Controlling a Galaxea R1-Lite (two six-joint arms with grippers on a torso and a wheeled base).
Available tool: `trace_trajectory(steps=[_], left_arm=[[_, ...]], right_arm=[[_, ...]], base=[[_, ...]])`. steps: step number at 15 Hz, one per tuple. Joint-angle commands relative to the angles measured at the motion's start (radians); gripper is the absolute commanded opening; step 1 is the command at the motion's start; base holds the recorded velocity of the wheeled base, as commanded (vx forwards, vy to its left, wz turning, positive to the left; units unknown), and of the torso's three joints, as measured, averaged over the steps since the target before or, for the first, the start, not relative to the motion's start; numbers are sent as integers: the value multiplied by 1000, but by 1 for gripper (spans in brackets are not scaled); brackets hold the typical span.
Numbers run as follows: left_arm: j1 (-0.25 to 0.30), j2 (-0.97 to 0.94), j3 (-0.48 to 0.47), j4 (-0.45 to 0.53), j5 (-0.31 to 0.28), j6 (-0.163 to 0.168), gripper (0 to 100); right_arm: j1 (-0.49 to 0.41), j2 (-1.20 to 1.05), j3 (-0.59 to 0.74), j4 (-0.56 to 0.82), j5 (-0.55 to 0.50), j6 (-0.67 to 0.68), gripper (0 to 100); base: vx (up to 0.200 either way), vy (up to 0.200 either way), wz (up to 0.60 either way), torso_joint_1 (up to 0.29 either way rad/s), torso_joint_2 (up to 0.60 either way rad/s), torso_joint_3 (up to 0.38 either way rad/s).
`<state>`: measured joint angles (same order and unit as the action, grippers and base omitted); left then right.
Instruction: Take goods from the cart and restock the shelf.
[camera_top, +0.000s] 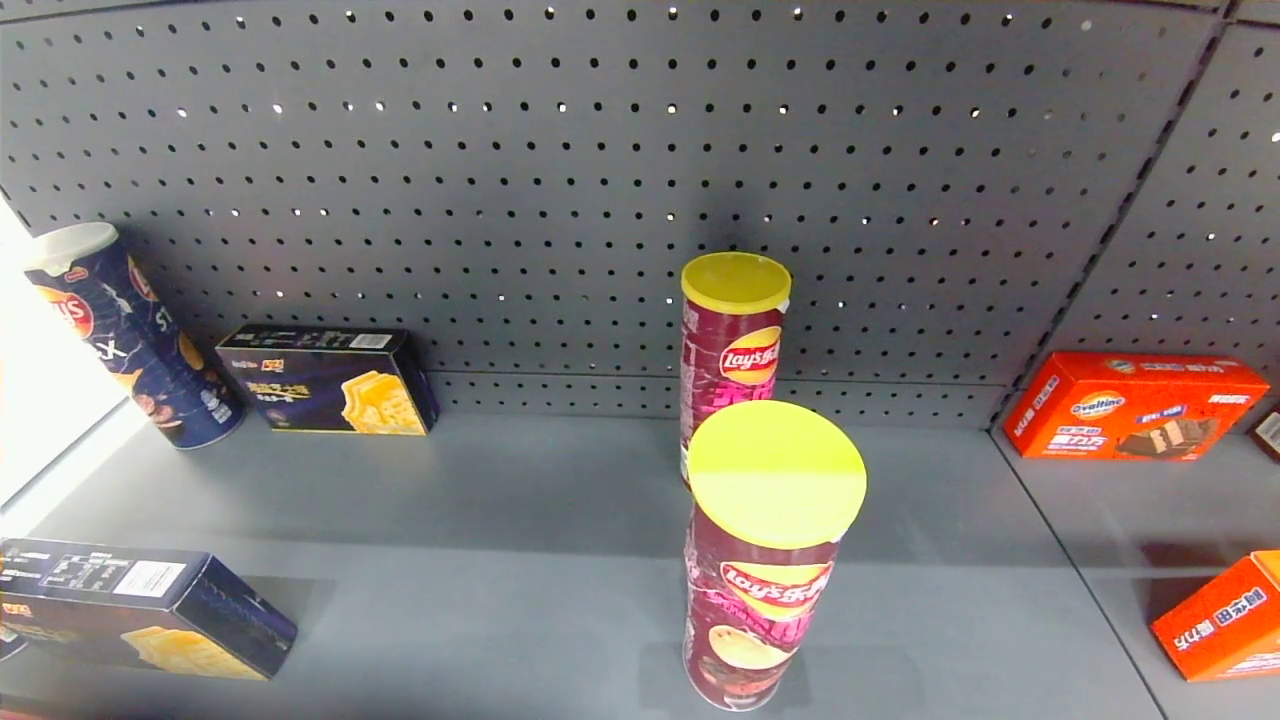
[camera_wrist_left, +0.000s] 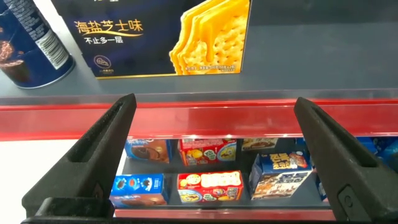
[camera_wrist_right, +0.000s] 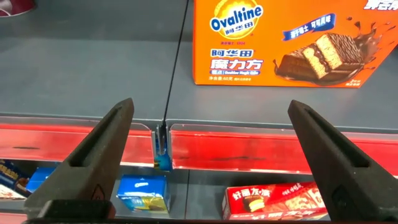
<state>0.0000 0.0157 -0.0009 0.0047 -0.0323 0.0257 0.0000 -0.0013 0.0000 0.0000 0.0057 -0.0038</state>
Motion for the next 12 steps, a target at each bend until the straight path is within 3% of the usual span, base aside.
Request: trace_trajectory(steps=[1,12], left_arm=[[0,0,-1,0,0,0,100],[0,0,-1,0,0,0,100]], right_arm=[[0,1,0,0,0,-1,100],[0,1,0,0,0,-2,100]], base=[[0,0,0,0,0,0],[0,0,0,0,0,0]])
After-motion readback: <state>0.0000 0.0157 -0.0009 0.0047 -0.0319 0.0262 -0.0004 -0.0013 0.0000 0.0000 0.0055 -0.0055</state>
